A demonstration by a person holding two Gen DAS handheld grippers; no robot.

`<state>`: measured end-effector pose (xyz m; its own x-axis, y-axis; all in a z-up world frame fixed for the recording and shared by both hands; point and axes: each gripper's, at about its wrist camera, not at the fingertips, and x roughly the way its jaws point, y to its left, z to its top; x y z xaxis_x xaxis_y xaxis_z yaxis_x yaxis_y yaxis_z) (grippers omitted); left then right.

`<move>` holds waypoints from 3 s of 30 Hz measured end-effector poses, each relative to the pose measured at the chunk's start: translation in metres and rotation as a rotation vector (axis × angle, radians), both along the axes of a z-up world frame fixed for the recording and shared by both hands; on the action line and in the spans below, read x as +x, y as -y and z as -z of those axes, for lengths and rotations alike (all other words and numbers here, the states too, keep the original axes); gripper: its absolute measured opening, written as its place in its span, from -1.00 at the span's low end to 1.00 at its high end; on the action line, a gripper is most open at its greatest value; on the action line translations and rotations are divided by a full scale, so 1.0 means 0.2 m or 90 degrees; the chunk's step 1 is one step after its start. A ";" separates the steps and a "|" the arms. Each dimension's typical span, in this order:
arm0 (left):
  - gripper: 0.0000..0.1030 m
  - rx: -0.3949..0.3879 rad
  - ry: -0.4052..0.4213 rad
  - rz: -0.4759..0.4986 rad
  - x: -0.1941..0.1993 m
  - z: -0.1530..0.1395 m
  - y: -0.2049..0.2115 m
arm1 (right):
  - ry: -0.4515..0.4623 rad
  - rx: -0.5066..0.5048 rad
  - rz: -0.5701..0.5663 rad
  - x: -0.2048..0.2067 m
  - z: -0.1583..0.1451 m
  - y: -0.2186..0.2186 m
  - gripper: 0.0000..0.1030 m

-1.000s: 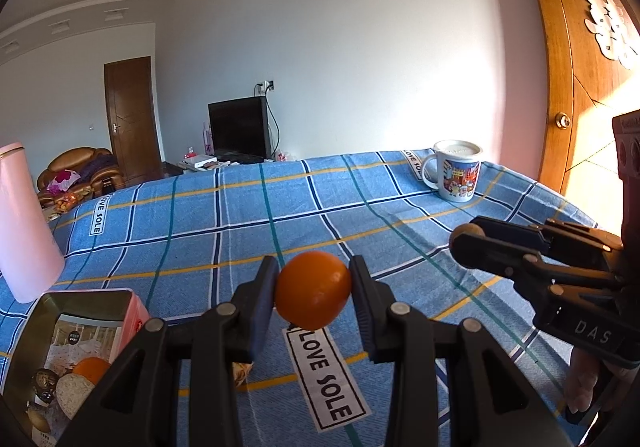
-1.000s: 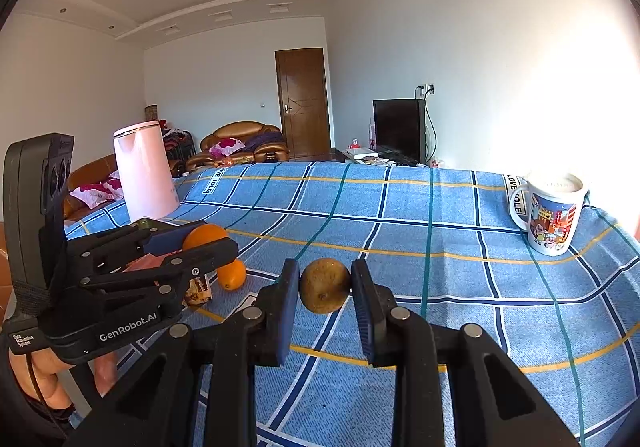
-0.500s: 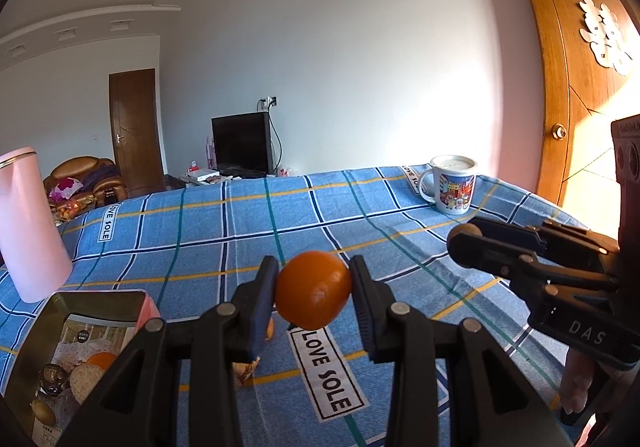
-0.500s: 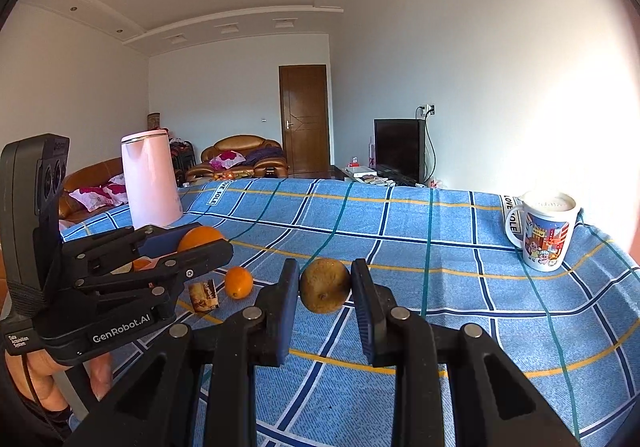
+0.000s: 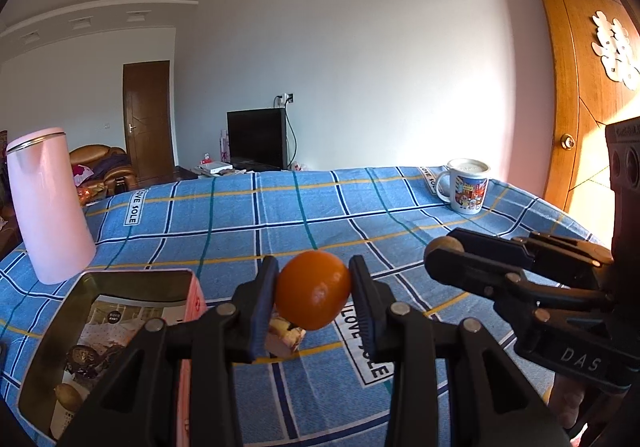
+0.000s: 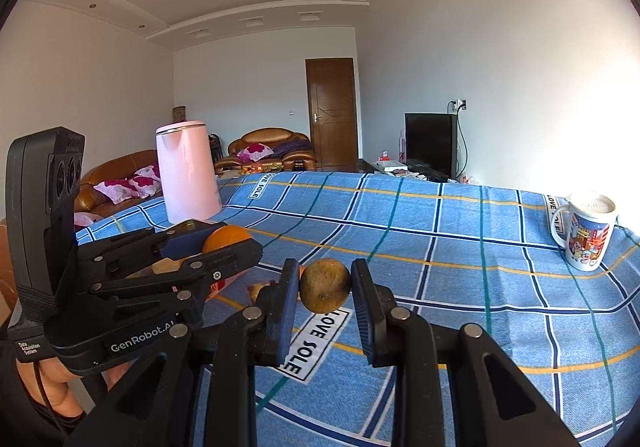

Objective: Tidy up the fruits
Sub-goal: 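Lower the orange and kiwi into the tin and open both tools, then grasp the brown cylindrical jar on the cloth with the right tool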

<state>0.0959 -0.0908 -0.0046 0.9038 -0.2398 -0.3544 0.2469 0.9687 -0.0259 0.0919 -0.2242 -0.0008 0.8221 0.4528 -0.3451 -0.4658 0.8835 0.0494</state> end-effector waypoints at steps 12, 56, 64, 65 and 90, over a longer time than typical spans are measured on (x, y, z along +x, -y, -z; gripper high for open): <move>-0.26 -0.027 -0.010 -0.067 -0.10 0.00 -0.35 | -0.009 -0.015 -0.093 -0.03 -0.04 -0.35 -0.45; 0.35 -0.073 -0.062 -0.209 -0.22 0.11 -0.89 | -0.059 -0.118 -0.115 0.03 0.03 -0.67 0.02; 0.42 -0.057 -0.069 -0.191 -0.17 0.10 -0.79 | -0.110 -0.118 -0.009 0.24 0.08 -0.38 0.02; 0.42 -0.053 -0.070 -0.186 -0.16 0.10 -0.78 | -0.117 -0.120 -0.015 0.25 0.09 -0.39 0.02; 0.49 -0.020 -0.059 -0.138 -0.11 0.00 -0.57 | -0.187 -0.249 -0.054 0.40 0.25 -0.64 -0.29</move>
